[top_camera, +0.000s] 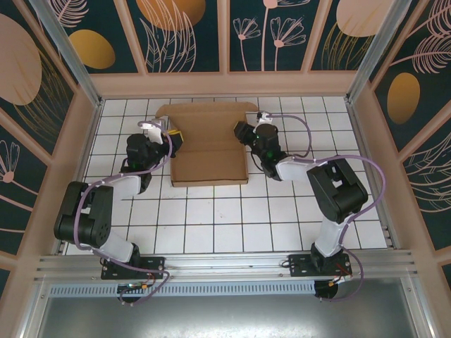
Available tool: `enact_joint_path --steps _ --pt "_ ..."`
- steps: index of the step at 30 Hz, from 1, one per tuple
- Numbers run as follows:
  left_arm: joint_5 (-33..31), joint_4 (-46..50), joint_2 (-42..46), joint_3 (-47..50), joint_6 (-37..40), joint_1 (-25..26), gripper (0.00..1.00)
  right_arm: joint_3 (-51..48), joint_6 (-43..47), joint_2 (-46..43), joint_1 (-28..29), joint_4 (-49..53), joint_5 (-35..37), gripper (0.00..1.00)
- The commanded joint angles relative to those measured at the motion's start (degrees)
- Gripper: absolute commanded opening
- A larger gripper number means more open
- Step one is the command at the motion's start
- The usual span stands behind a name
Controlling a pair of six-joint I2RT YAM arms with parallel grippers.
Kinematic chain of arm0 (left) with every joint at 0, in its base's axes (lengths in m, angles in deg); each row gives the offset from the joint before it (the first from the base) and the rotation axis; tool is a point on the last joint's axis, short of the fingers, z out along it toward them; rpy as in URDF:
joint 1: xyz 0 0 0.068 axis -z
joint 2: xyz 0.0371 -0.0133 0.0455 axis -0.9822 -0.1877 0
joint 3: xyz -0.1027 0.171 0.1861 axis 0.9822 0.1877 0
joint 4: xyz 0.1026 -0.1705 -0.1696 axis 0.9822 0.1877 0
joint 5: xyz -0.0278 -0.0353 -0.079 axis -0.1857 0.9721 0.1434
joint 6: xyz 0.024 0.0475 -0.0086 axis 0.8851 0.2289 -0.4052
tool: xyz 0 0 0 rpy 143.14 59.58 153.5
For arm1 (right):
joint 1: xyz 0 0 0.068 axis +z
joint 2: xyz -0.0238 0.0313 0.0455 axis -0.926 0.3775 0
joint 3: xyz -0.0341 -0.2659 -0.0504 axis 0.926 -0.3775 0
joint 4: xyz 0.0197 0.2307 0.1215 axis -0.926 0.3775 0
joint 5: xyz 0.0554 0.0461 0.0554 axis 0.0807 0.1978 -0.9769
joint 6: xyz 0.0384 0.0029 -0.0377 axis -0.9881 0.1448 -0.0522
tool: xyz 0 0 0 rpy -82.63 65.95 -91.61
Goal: Fold the paper box
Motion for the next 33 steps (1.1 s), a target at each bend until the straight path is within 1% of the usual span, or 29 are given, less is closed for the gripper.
enact_joint_path --steps 1,5,8,13,17,22,28,33 --pt "8.60 1.26 1.74 0.02 0.11 3.17 0.29 0.62 -6.84 -2.76 5.20 -1.87 -0.01 0.36" --pt "8.43 -1.11 2.35 1.67 -2.99 3.29 0.29 -1.43 -9.29 -2.94 6.52 -3.87 6.35 0.38" --pt "7.58 -3.84 2.75 3.75 -4.95 4.04 0.29 -3.77 -11.51 -2.42 6.92 -9.20 8.15 0.39" --pt "6.46 -3.99 3.48 5.18 -5.21 5.14 0.29 -2.89 -11.12 -1.15 8.19 -9.68 8.09 0.39" --pt "6.08 -4.78 4.26 6.06 -6.28 5.55 0.29 -4.30 -10.69 -1.03 9.25 -12.78 8.72 0.38" --pt "4.28 -4.39 5.67 8.07 -5.97 6.60 0.29 -9.48 -7.88 -1.34 9.44 -19.03 8.20 0.38" --pt "-0.33 -2.76 7.38 10.65 -6.42 8.31 0.26 -16.05 -5.18 -1.77 9.80 -26.62 6.61 0.35" --pt "-3.68 -2.07 10.09 13.66 -7.60 8.59 0.24 -19.90 -3.46 -2.94 10.62 -28.94 7.15 0.34"
